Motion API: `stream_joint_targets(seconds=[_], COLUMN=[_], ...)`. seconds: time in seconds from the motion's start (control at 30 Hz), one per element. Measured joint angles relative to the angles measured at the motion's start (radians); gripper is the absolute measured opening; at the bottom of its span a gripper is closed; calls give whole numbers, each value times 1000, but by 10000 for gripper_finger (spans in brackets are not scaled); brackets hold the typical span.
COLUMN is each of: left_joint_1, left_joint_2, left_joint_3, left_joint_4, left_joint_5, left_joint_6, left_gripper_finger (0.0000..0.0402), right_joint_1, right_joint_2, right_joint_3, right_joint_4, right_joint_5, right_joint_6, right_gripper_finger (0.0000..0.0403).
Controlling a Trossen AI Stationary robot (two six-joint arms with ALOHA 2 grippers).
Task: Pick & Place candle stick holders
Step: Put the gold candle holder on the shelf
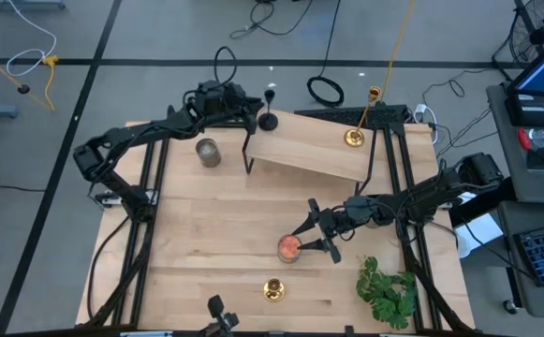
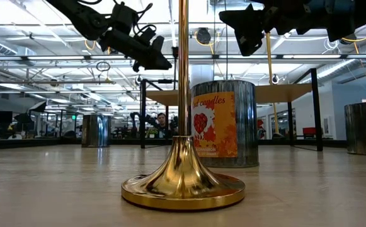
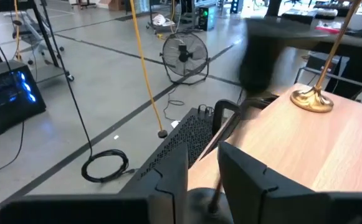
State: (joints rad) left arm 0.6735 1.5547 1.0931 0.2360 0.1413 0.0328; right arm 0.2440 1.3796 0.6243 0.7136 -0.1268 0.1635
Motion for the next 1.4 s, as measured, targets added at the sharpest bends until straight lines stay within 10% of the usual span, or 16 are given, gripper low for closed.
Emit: stream_joint_targets(seconds=[0.7, 1.4], left_joint_1=[-14, -148], left_joint_2=[-34, -494], left_joint_3=[-3, -3], left_joint_4=[-26, -533], left_joint_5=[102, 168], left_joint_6=[-22, 68], left_gripper_finger=[110, 111], right_joint_1=[13, 144], right_joint_2=[2, 399], right_joint_3=[0, 202], right_joint_4=[-29, 267], right_joint_5=[-2, 13], right_joint_6=[0, 34], right_gripper_finger=[192, 192])
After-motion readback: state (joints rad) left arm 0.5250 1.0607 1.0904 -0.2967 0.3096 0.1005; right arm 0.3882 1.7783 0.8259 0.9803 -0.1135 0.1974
